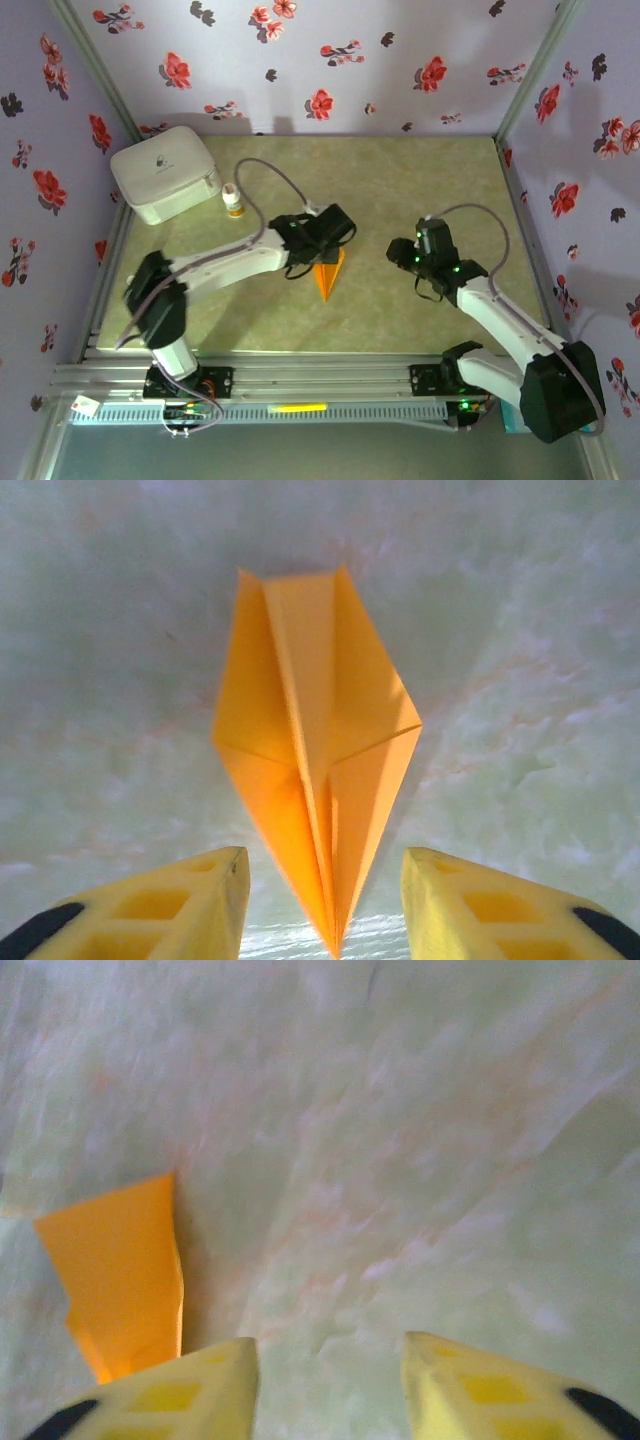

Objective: Fold a paper plane with a square sheet of paper (pick it up from the middle)
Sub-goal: Move the paper plane to the center of the table, then reset both arms

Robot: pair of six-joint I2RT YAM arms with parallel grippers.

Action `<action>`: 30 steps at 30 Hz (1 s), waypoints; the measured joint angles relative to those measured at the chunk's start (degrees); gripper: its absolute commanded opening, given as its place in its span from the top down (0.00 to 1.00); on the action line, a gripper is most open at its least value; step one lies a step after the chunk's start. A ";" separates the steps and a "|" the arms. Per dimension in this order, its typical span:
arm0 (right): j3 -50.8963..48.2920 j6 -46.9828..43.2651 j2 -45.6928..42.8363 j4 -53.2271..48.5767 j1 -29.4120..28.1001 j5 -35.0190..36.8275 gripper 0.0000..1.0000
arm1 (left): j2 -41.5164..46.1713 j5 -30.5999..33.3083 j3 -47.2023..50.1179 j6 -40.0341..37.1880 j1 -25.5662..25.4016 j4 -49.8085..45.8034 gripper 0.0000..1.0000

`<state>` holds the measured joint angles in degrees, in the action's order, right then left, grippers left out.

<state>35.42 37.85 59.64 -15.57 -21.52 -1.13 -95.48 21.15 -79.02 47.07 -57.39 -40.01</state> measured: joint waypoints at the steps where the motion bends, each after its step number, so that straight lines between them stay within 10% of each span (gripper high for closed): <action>1: 1.92 -1.55 -0.22 -1.49 0.46 2.95 0.45 | 3.13 1.22 1.88 -1.01 0.44 0.87 0.47; 13: 0.13 -22.53 6.56 11.08 8.92 29.77 0.22 | 31.10 10.01 32.11 -13.64 25.09 10.69 0.11; 20: -6.82 -29.35 20.37 33.00 12.98 26.45 0.22 | 35.17 11.45 41.33 -22.23 41.11 20.24 0.09; 29: -16.26 -34.67 29.22 64.13 19.54 12.98 0.22 | 33.70 9.66 56.19 -40.17 43.82 48.85 0.05; 30: -16.35 -34.40 29.81 63.47 20.13 12.87 0.06 | 32.61 9.22 57.42 -41.51 44.06 51.84 0.05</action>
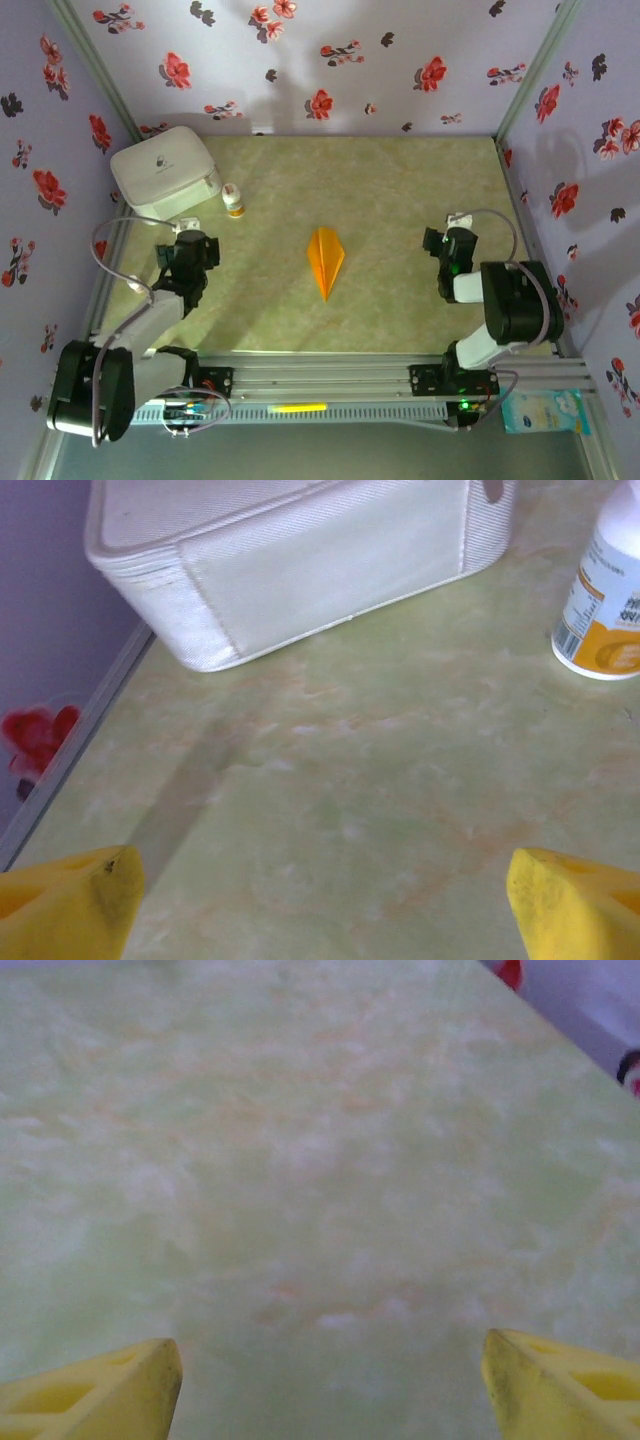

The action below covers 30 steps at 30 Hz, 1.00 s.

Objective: Fold a paper plane with a square sheet of paper (pick it up from the middle)
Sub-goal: Reset both arms

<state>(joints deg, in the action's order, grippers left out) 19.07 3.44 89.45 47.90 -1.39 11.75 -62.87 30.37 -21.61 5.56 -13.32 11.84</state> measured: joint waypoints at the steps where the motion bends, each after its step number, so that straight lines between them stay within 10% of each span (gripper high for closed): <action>1: 0.17 0.44 0.11 -0.94 0.31 0.02 0.01 | -1.68 -0.66 1.09 -1.31 0.48 3.48 0.05; 16: 1.16 2.78 0.02 3.21 -0.39 5.79 0.01 | -24.70 -17.55 0.87 -6.19 11.21 36.22 0.03; 30: 1.16 2.78 0.02 3.26 -0.44 6.67 0.01 | -25.16 -19.02 1.40 -2.64 13.66 38.86 0.00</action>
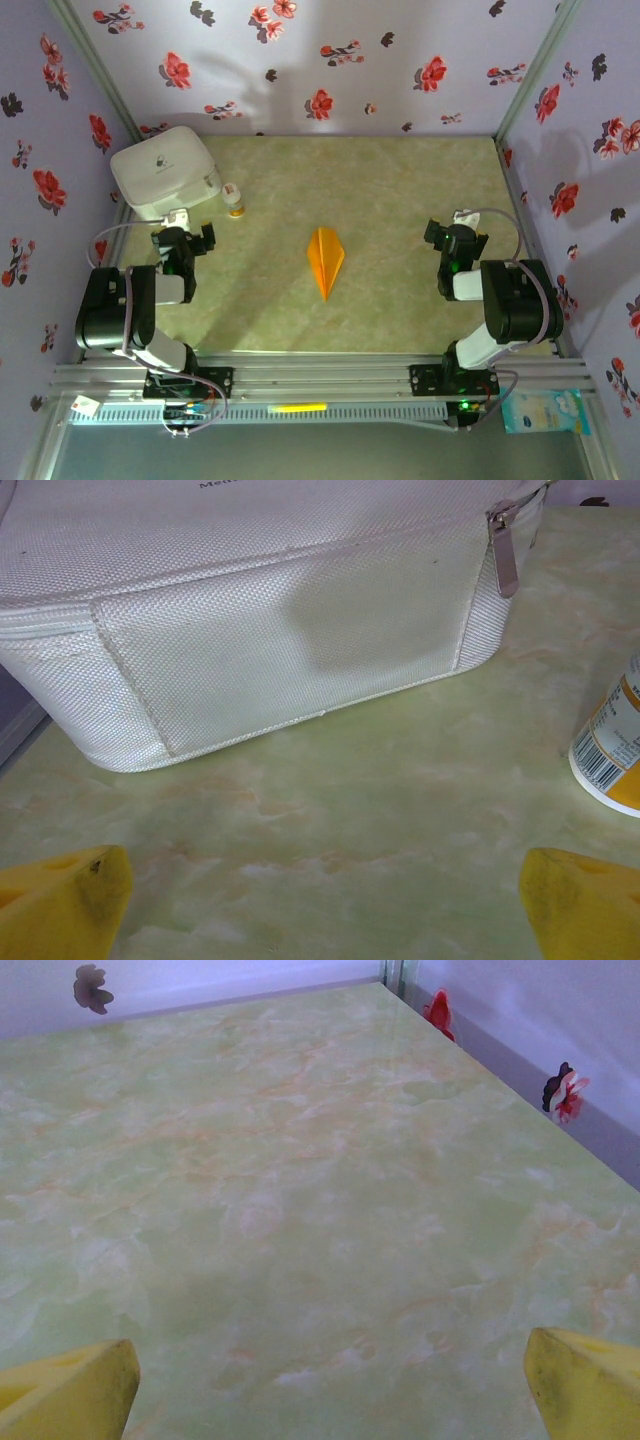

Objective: Fold a paper plane with a square sheet of paper (pick it up from the middle)
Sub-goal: Reset both arms

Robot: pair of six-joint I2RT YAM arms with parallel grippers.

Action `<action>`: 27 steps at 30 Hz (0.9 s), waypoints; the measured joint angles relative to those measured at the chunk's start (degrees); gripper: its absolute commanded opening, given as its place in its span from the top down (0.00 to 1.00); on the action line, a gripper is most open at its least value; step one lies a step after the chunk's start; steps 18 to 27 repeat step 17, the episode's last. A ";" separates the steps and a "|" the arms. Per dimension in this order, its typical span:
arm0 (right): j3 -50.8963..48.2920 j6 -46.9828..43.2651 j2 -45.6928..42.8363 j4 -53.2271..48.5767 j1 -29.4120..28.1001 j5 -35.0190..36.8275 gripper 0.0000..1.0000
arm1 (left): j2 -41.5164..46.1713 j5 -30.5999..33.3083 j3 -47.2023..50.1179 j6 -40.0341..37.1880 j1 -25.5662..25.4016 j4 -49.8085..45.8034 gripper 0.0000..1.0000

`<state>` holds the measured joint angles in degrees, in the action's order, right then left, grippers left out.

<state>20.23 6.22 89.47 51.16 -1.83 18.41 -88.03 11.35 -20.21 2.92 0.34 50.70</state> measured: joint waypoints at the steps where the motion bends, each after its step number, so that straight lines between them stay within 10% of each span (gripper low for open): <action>1: 0.00 0.00 0.00 0.00 0.00 0.00 0.01 | 0.00 -0.02 0.00 0.02 0.00 0.09 0.00; 27: 0.09 -0.04 0.00 -0.02 -0.07 -1.31 0.01 | 0.00 -0.02 0.00 0.15 0.00 0.33 0.00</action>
